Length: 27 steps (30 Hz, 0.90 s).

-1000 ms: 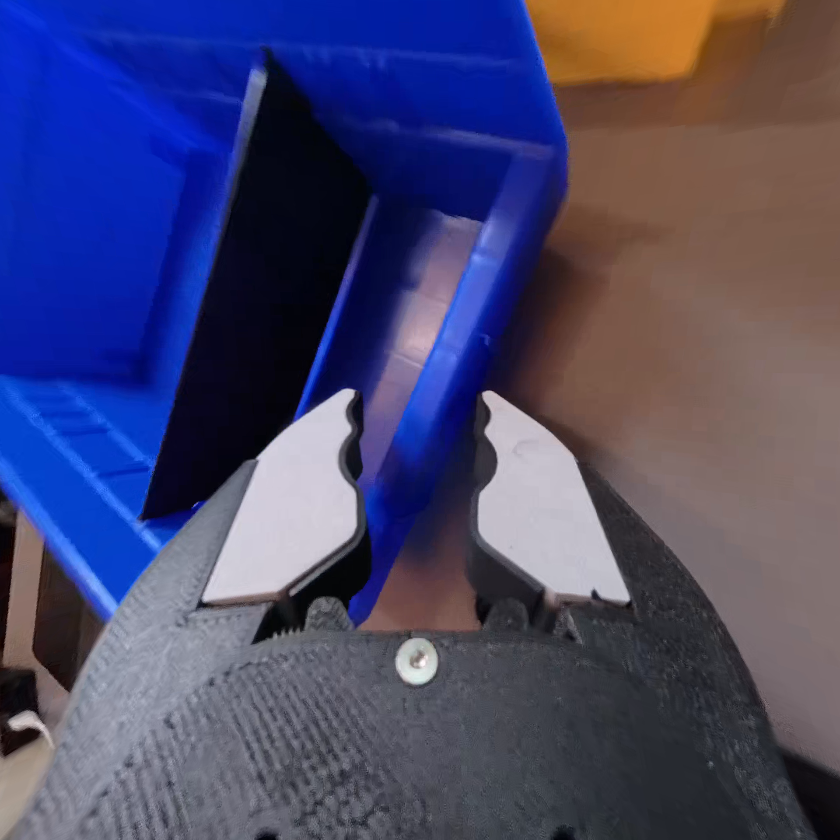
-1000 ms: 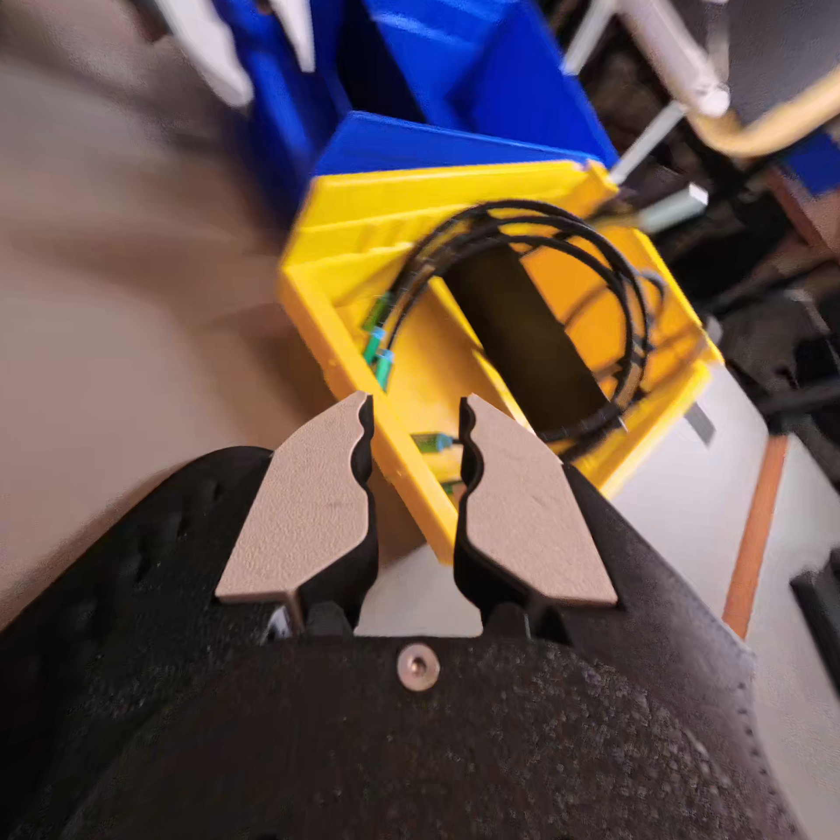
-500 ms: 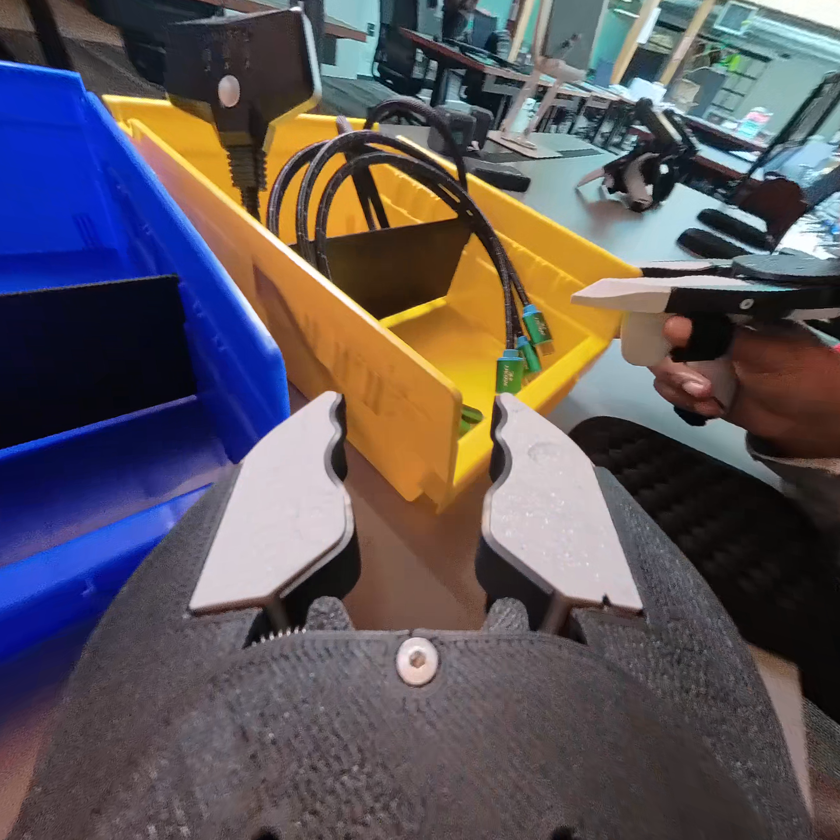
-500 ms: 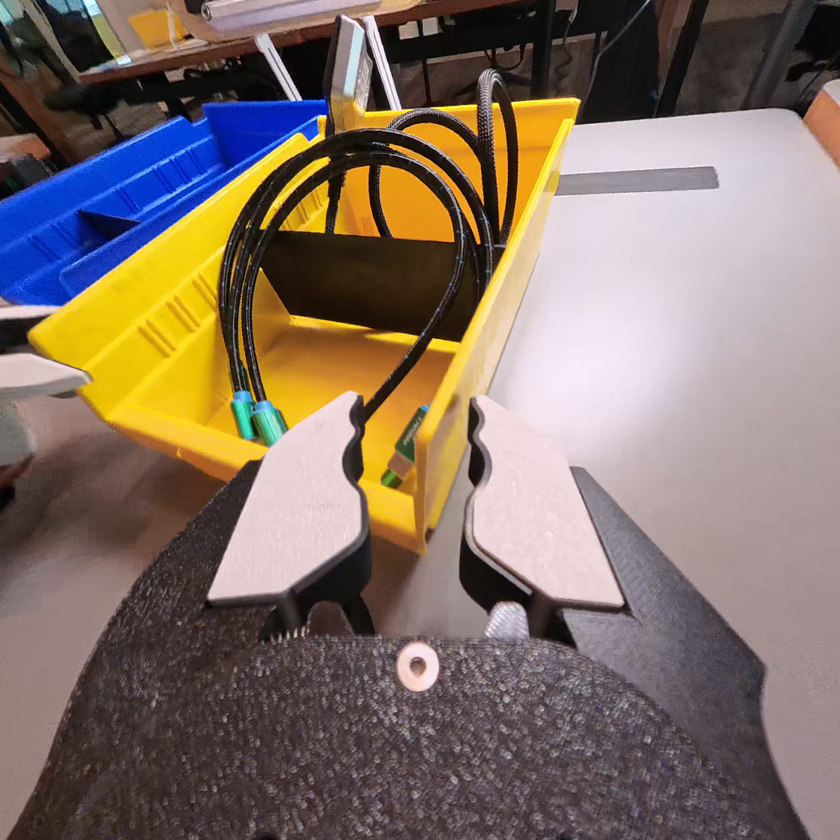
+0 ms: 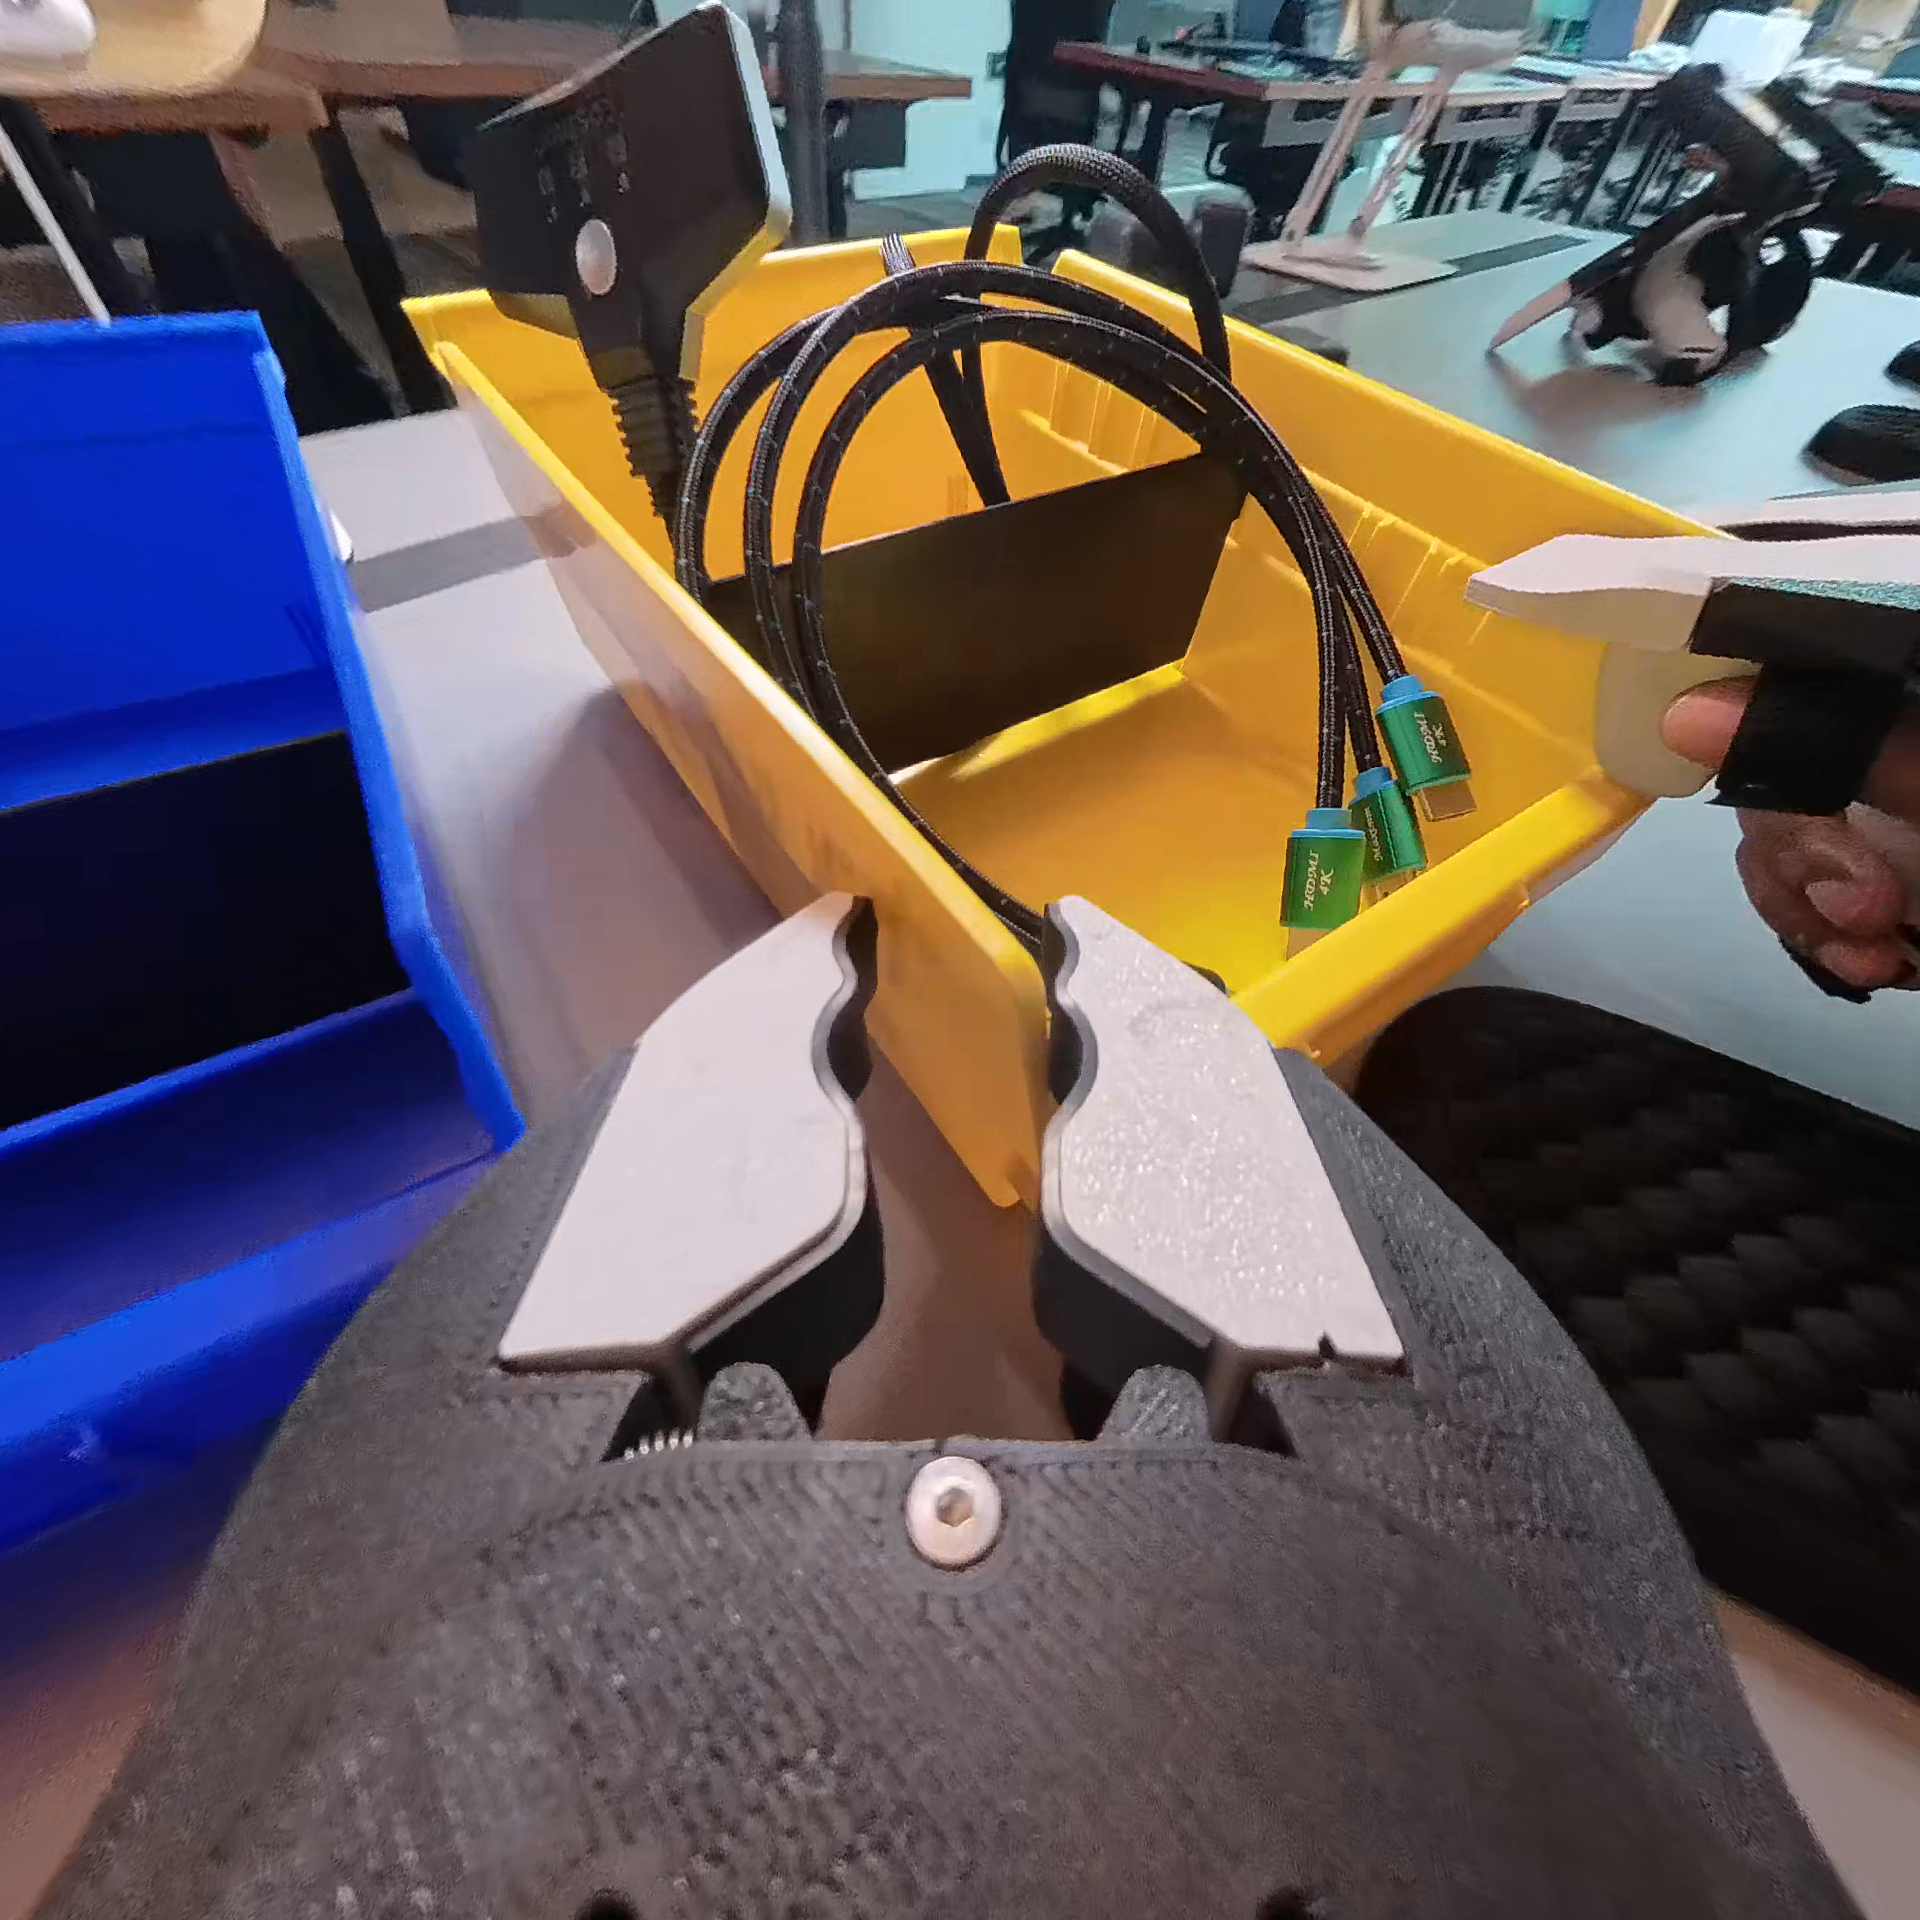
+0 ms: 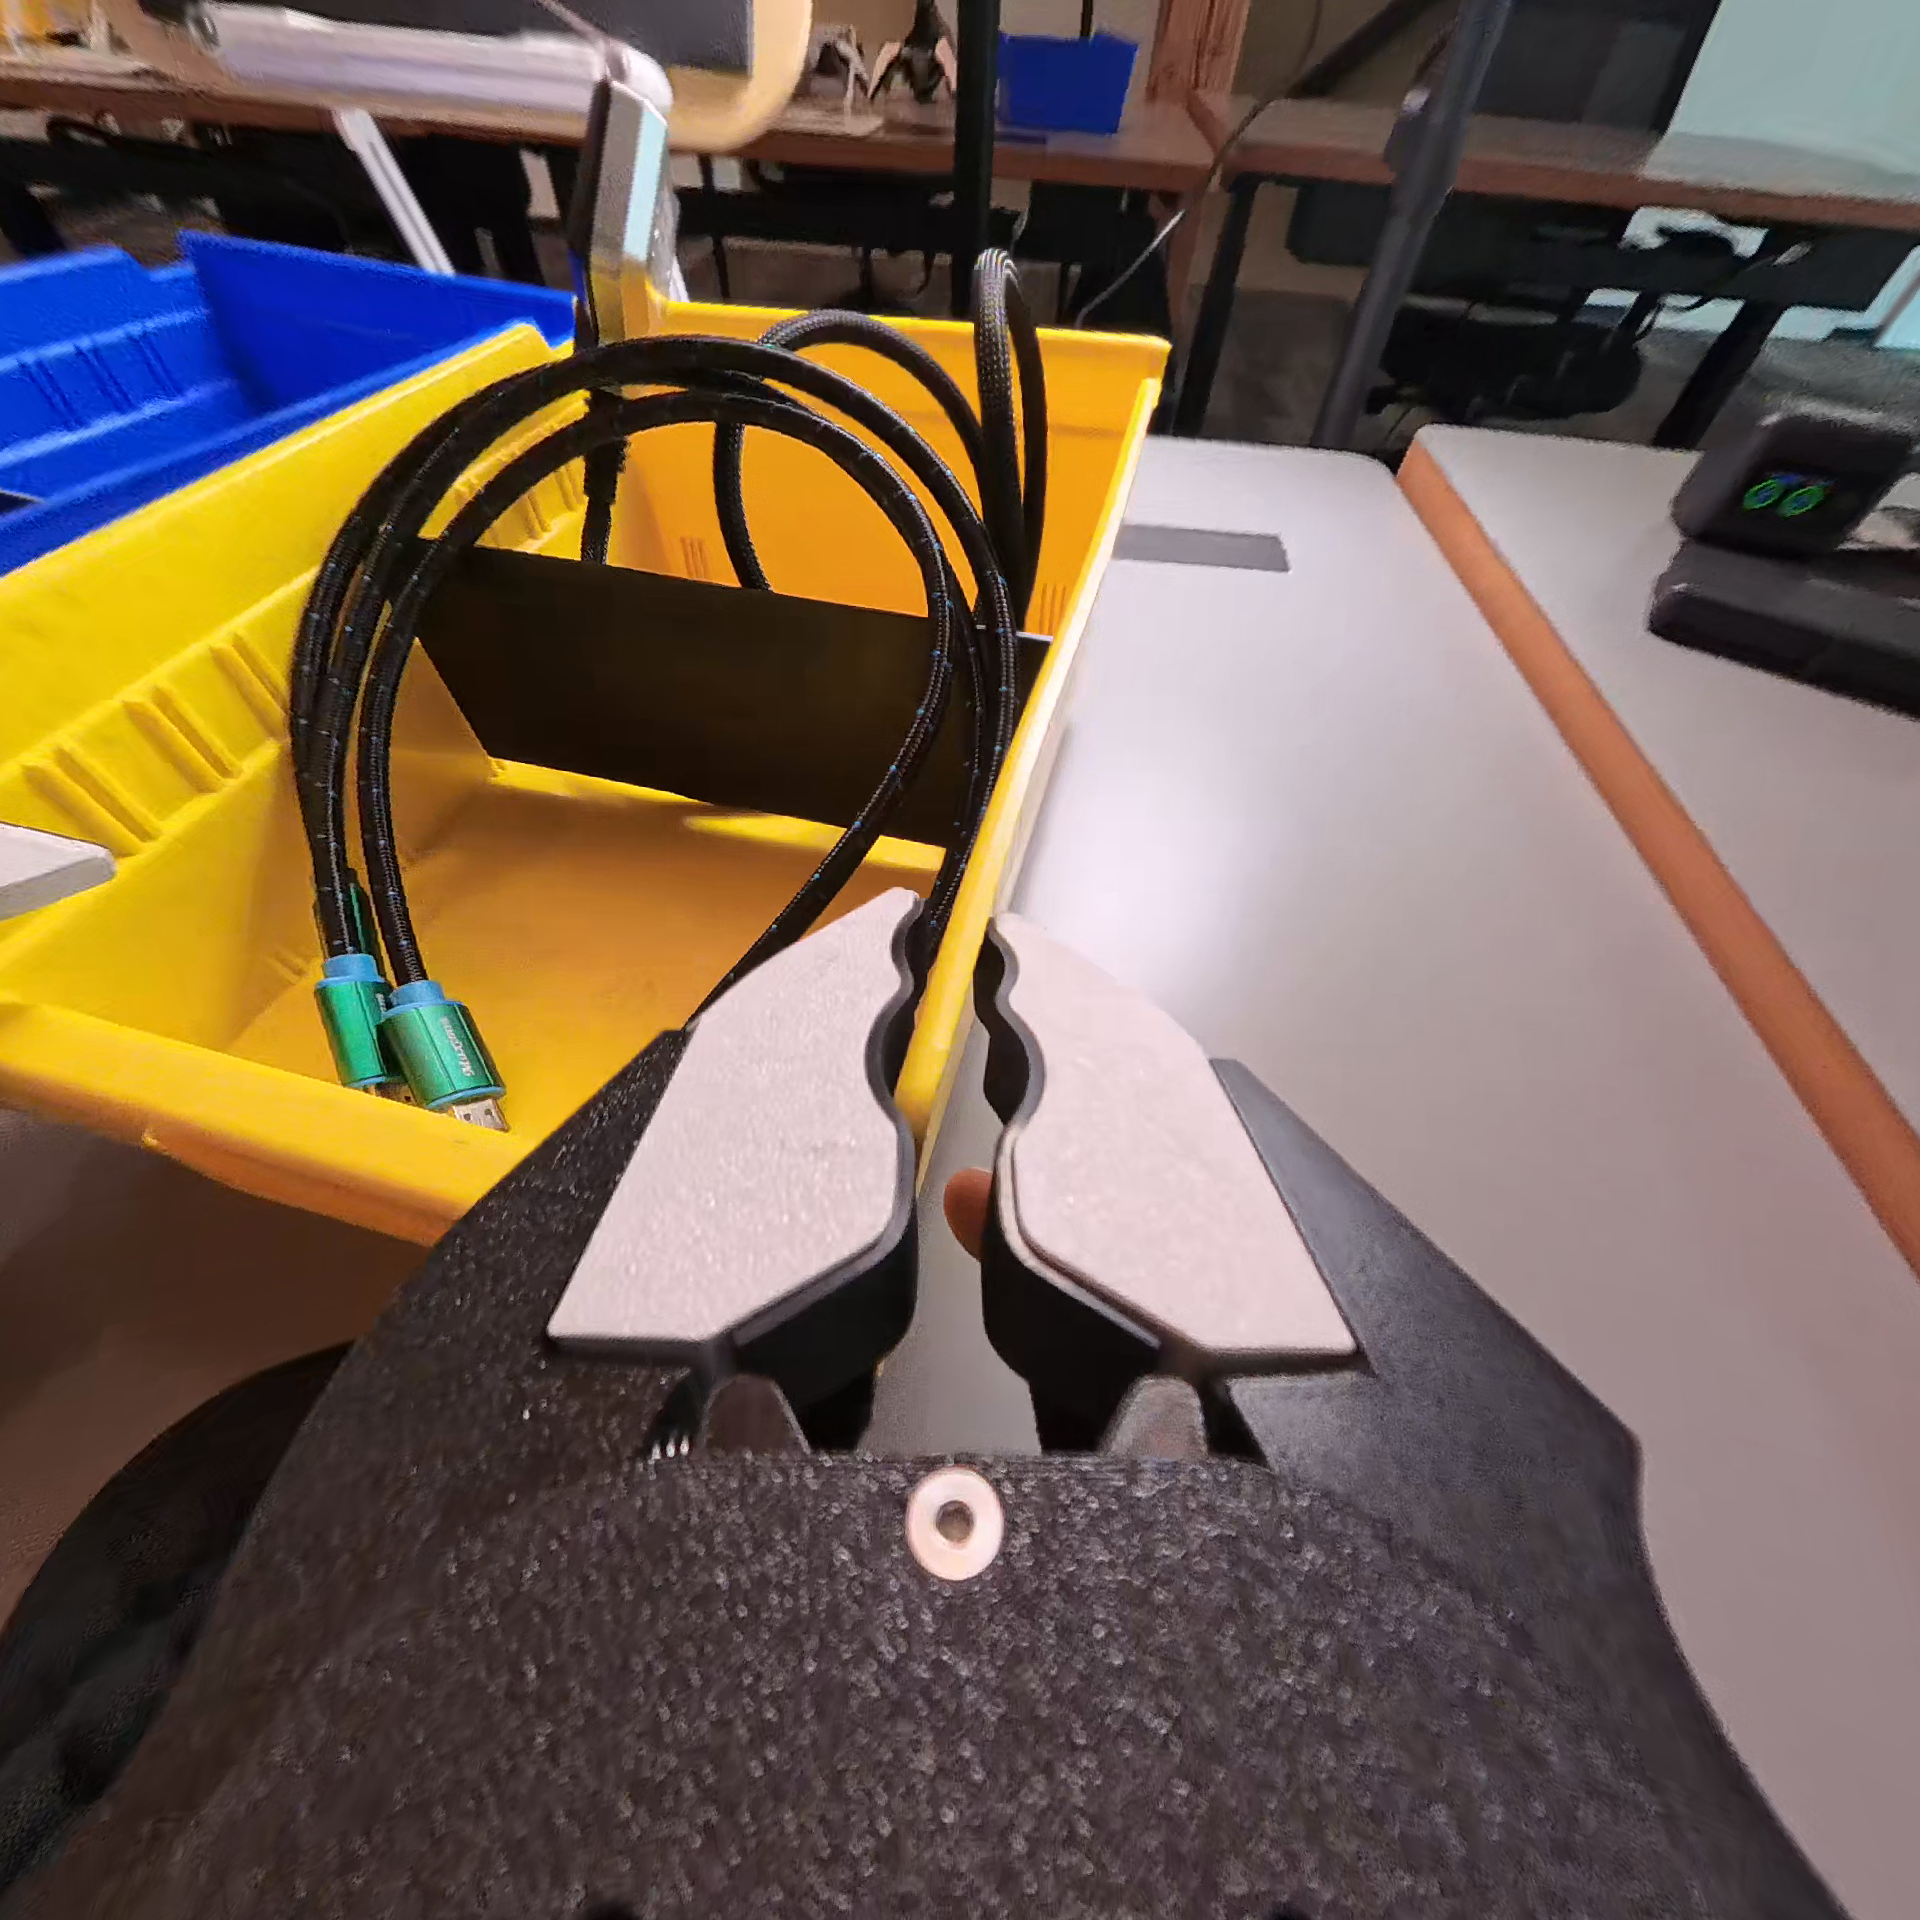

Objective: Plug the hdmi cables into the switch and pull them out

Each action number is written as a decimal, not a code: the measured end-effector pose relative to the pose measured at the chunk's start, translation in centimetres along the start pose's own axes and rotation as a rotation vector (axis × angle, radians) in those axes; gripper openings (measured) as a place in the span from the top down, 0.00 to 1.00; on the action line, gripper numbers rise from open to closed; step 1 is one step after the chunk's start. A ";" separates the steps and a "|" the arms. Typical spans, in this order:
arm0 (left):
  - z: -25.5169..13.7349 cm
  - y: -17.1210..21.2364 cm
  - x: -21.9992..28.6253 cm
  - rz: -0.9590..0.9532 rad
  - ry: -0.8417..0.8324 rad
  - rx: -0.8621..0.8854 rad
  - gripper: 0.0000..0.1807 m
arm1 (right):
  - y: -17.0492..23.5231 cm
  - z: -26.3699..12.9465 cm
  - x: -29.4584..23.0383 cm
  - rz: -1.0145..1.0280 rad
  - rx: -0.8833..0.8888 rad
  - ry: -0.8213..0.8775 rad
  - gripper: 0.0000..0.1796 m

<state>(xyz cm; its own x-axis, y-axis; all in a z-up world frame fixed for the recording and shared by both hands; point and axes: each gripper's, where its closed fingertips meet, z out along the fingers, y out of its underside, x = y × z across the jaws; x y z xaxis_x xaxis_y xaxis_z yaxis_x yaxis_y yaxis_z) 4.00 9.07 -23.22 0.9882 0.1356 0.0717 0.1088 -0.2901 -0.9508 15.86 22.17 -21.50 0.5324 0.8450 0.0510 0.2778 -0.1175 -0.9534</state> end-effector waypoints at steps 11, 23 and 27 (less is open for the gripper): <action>-11.5 -10.4 -3.4 0.134 -0.152 0.181 0.88 | -11.5 -5.5 -9.0 -0.016 0.211 -0.112 0.91; -29.2 -8.0 -20.0 -0.053 -0.622 0.242 0.94 | -16.0 -0.1 -32.6 -0.082 0.234 -0.501 0.88; -32.9 -5.0 -23.0 -0.114 -0.711 0.228 0.95 | -14.7 1.1 -37.9 -0.099 0.194 -0.585 0.88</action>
<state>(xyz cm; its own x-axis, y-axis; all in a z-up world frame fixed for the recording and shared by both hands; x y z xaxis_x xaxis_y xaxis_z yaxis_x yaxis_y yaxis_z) -15.73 -23.74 -10.17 0.6556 0.7543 0.0349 0.1047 -0.0450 -0.9935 -9.25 -7.57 -9.75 -0.0299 0.9993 0.0229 0.1239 0.0264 -0.9919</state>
